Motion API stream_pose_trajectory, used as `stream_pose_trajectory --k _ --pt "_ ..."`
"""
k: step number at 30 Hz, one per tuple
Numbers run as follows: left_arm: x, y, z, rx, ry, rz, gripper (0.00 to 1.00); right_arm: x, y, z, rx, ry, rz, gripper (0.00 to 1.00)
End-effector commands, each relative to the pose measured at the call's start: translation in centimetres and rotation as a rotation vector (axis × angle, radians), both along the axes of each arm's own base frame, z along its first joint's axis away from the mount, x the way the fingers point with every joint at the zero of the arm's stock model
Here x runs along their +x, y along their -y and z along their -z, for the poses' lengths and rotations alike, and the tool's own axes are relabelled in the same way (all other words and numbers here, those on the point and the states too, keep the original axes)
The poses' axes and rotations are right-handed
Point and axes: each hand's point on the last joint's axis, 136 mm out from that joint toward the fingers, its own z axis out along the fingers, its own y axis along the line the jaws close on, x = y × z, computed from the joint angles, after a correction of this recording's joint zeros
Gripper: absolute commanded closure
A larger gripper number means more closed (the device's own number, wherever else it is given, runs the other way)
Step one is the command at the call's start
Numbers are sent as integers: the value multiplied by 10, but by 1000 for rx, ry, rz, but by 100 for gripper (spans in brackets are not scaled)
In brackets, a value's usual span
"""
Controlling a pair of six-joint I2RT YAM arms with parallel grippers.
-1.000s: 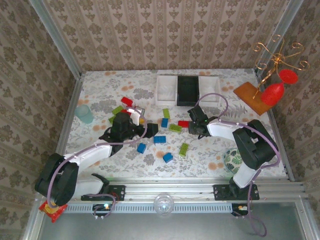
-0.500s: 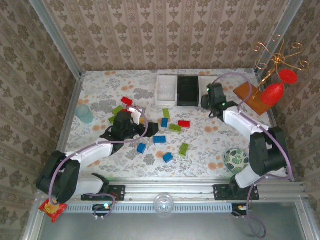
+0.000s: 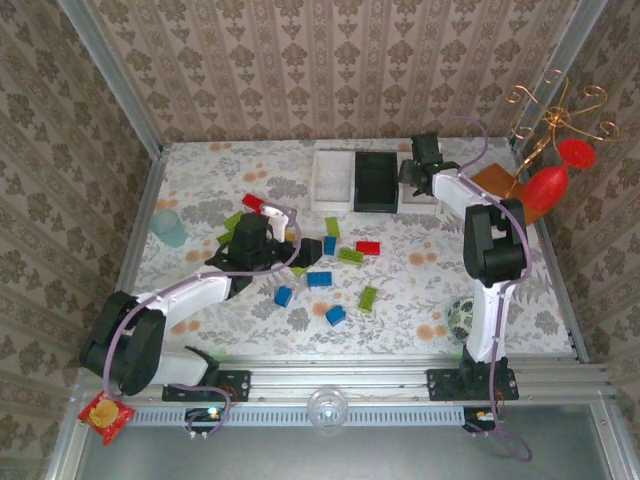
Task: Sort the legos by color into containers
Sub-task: Place the lego in the container, then pick up the lego from the center of the table.
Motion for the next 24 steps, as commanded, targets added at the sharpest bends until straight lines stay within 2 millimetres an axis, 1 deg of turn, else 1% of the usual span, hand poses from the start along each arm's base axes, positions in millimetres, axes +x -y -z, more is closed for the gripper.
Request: stream_pose_trajectory --k 1,3,5,8,10,11,13,15,17,19,21,24 --pt "-5 0 -1 3 -22 6 0 -22 -3 -61 -53 83 -21 39" --pt "-7 -4 3 17 -21 -6 0 -53 -21 -69 -46 96 -69 37" --pt "-9 -9 6 31 -19 -20 0 -95 -48 -63 -27 84 -142 35" --pt "-14 -16 12 52 -24 -30 0 -156 -90 -38 -15 27 -275 32" --pt "-16 -21 13 59 -23 -40 0 -185 -106 -21 -24 -11 -323 30" --pt "-16 -23 13 58 -19 -45 0 -195 -115 -12 -19 -31 -349 29" --pt "-15 -26 11 58 -9 -52 0 -203 -125 2 -17 -56 -378 26" --pt "-14 -26 9 59 1 -52 0 -204 -133 18 -13 -101 -393 18" --pt "-11 -25 6 57 7 -51 0 -198 -141 28 -22 -130 -400 11" --pt "-10 -24 4 48 8 -53 0 -188 -146 32 -37 -155 -392 8" --pt "-9 -23 2 35 15 -55 0 -179 -145 37 -63 -191 -357 6" --pt "-8 -21 3 24 18 -57 0 -168 -149 47 -69 -207 -336 6"
